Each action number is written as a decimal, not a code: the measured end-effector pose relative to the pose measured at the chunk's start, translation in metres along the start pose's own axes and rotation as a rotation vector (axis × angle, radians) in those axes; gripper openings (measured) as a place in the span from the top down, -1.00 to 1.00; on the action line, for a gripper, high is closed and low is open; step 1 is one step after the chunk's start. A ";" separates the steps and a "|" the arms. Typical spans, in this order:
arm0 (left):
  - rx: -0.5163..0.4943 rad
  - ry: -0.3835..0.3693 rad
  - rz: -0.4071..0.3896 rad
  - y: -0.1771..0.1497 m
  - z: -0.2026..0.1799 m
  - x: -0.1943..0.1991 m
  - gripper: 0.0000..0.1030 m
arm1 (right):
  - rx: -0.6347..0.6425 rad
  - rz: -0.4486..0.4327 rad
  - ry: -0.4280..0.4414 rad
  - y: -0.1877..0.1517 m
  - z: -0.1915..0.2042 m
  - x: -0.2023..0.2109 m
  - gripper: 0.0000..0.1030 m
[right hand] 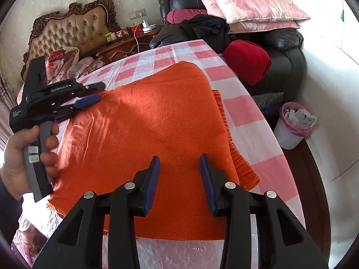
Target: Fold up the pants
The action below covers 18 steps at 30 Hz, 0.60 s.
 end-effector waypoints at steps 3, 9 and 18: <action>-0.056 0.043 -0.053 0.011 -0.001 0.022 0.06 | 0.004 -0.002 -0.002 0.000 0.001 0.000 0.29; -0.279 0.067 -0.044 -0.031 -0.038 0.090 0.07 | -0.002 0.007 -0.003 0.002 0.000 0.000 0.29; -0.411 0.108 0.121 -0.132 -0.051 0.115 0.46 | -0.022 -0.068 0.058 0.068 0.010 -0.005 0.24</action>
Point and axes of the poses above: each gripper's, at about its wrist camera, not at the fingertips, and x roughly against the way its jaws point, z to its left, y to its top, the point moved 7 cm from there along -x, roughly the way its jaws point, and after that the axes turned 15 degrees about -z, right-handed, at the moved point
